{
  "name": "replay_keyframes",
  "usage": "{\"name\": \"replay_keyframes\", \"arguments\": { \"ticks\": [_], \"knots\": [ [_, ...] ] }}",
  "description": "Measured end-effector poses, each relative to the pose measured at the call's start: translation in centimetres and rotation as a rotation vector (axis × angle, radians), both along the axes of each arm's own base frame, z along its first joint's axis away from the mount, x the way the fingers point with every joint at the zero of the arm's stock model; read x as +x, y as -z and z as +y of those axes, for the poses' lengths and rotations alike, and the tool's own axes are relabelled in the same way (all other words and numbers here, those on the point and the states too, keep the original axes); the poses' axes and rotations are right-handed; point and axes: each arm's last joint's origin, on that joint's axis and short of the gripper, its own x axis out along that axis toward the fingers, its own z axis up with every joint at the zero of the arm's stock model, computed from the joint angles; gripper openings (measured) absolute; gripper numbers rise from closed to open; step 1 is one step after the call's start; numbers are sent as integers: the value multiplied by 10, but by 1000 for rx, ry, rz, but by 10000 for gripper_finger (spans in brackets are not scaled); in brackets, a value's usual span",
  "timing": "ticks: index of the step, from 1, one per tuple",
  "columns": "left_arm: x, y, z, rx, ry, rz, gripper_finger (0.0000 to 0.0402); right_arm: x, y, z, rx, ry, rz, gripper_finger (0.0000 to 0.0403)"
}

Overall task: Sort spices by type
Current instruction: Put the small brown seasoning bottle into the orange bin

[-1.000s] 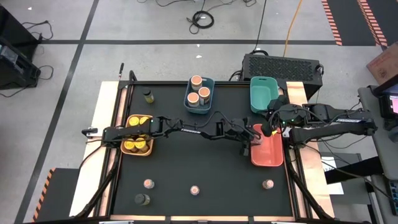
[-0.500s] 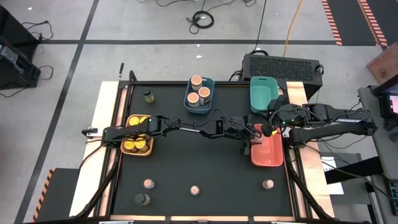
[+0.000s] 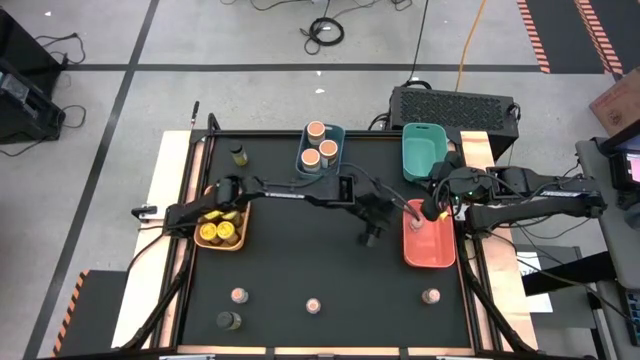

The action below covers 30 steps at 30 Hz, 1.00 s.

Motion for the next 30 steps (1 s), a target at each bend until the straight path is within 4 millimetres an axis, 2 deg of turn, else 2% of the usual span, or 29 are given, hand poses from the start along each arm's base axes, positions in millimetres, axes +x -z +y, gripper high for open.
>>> {"name": "replay_keyframes", "arguments": {
  "ticks": [6, 10, 15, 19, 24, 30],
  "knots": [
    [-35, -30, -6, 14, -111, 212, 228, 0, 0, 0, -28, -32, 26, 0],
    [-60, -54, -25, 132, -198, 291, 228, 0, 1, 0, -35, -39, 39, 0],
    [-101, -80, -46, 124, -247, 440, 228, 5, 5, 3, 21, -105, 38, 0],
    [-140, -92, -60, 91, -326, 540, 228, 18, 19, 10, 64, -196, 7, 0],
    [-195, -95, -79, 9, -427, 583, 228, 36, 41, 23, 102, -310, -32, 0],
    [-261, -76, -104, -124, -573, 606, 228, 57, 53, 43, 125, -397, -79, 0]
  ]
}}
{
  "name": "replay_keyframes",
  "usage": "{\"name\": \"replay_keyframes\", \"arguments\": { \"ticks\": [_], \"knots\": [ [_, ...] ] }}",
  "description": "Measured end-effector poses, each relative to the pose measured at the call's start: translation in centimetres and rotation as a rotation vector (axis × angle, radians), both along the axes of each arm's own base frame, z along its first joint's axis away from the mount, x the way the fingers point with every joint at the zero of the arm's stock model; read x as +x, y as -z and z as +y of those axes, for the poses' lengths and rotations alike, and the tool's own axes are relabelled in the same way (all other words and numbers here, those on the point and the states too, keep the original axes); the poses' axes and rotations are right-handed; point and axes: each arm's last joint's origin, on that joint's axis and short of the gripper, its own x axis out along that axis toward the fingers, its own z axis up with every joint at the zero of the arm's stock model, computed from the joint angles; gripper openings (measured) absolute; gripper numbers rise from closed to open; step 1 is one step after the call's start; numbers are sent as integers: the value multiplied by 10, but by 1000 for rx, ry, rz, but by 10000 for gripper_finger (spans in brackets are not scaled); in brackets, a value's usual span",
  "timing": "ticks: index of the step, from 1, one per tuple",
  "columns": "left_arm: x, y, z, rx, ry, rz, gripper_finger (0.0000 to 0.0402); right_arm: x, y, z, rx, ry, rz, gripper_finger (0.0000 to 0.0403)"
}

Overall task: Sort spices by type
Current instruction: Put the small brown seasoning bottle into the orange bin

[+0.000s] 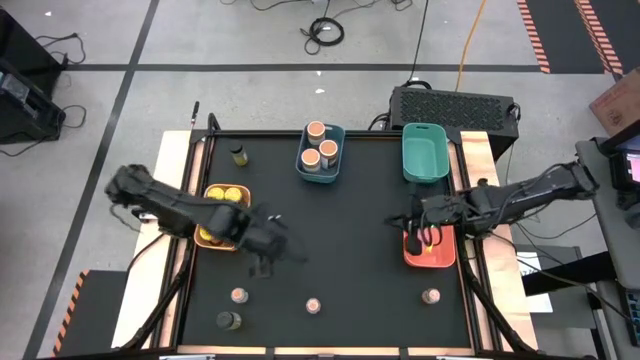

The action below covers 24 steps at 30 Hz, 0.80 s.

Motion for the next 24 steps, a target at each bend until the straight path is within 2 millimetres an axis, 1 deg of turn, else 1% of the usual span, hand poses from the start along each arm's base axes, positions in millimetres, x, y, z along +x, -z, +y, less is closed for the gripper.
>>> {"name": "replay_keyframes", "arguments": {
  "ticks": [3, 6, 8, 13, 16, 18, 20, 24],
  "knots": [
    [-20, 10, -19, -77, -36, -62, 228, 10, 3, 11, 5, -47, -19, 0],
    [-32, 18, -36, -110, -60, -65, 228, 19, 7, 21, 8, -83, -31, 0],
    [-40, 23, -44, -89, -97, -28, 228, 24, 10, 26, 11, -100, -40, 0],
    [-45, 42, -52, -52, -260, 61, 228, 33, 18, 36, 9, -132, -30, 0],
    [-44, 53, -56, -114, -306, 138, 228, 39, 22, 43, 14, -147, -36, 0],
    [-45, 65, -58, -128, -333, 222, 228, 42, 25, 48, 13, -159, -47, 0],
    [-47, 76, -61, -133, -319, 287, 228, 46, 27, 51, -4, -181, -55, 0],
    [-49, 89, -72, -85, -153, 327, 228, 48, 32, 53, 1, -204, -37, 0]
  ]
}}
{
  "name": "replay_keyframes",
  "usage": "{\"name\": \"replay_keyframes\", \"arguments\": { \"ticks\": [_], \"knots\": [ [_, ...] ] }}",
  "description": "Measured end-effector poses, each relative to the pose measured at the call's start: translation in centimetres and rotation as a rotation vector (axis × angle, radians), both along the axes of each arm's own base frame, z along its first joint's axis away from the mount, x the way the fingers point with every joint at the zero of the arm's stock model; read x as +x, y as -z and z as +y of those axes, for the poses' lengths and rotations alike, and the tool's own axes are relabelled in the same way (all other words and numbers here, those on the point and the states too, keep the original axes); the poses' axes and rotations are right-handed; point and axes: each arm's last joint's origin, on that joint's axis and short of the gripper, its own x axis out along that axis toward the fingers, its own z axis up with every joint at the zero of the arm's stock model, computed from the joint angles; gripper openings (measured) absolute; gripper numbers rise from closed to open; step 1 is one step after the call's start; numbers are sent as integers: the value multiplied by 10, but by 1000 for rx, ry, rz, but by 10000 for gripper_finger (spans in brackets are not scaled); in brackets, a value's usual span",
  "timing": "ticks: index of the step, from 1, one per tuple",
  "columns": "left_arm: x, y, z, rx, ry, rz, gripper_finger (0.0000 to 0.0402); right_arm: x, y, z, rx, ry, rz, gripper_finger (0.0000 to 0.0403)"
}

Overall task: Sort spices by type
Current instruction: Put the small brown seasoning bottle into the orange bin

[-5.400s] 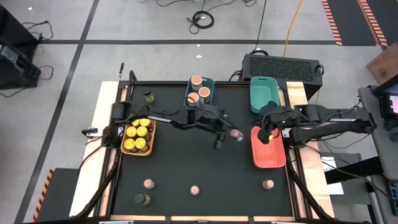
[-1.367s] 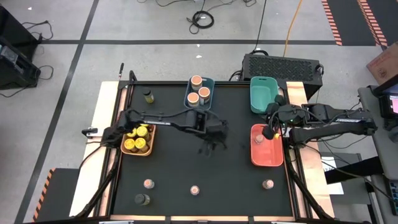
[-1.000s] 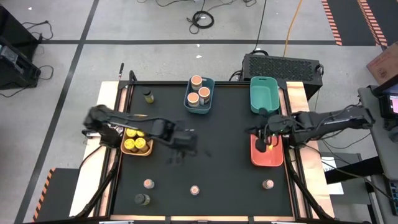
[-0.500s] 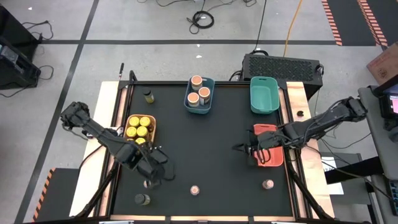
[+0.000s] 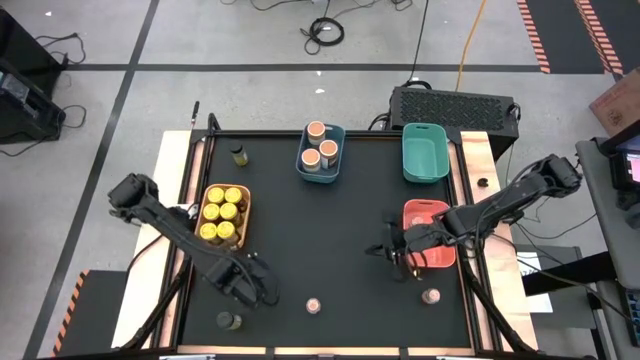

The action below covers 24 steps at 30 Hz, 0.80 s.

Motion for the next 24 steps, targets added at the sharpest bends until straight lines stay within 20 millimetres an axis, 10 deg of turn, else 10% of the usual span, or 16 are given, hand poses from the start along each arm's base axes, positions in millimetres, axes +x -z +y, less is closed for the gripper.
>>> {"name": "replay_keyframes", "arguments": {
  "ticks": [24],
  "knots": [
    [2, 7, -19, -108, 228, -32, 228, -6, 8, 4, -34, -27, 84, 0]
  ]
}}
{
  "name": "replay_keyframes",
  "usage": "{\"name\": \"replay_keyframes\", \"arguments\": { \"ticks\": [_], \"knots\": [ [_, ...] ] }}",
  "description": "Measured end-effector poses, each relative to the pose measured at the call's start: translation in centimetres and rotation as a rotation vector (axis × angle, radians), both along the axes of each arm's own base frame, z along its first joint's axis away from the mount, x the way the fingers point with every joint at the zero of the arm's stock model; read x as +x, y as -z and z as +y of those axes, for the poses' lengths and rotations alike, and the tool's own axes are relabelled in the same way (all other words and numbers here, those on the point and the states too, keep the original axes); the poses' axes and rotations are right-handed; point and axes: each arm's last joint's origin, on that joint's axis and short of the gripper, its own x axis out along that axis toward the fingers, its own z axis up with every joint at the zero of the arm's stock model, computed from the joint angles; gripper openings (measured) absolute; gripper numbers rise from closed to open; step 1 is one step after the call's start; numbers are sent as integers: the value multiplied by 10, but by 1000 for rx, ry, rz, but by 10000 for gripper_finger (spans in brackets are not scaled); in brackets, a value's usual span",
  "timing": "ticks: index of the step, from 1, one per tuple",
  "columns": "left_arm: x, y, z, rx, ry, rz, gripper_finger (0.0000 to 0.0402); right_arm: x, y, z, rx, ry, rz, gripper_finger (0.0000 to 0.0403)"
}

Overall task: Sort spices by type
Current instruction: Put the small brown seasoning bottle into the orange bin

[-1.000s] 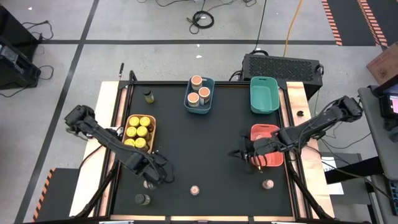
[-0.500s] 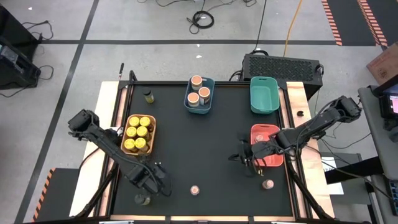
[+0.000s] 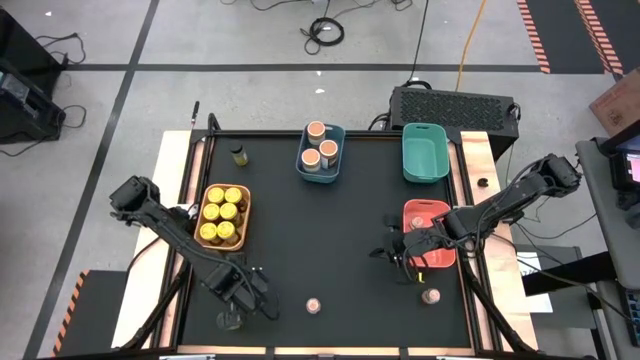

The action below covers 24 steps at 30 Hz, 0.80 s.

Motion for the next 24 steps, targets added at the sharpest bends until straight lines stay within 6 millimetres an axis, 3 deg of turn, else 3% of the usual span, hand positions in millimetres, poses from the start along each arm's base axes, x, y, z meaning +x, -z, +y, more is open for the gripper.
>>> {"name": "replay_keyframes", "arguments": {
  "ticks": [10, 24],
  "knots": [
    [12, 15, 5, 2, -55, 67, 228, -1, 1, 0, 1, 6, 19, 0],
    [18, 47, -1, -14, 7, 207, 228, -1, 1, 0, 1, 7, 20, 0]
  ]
}}
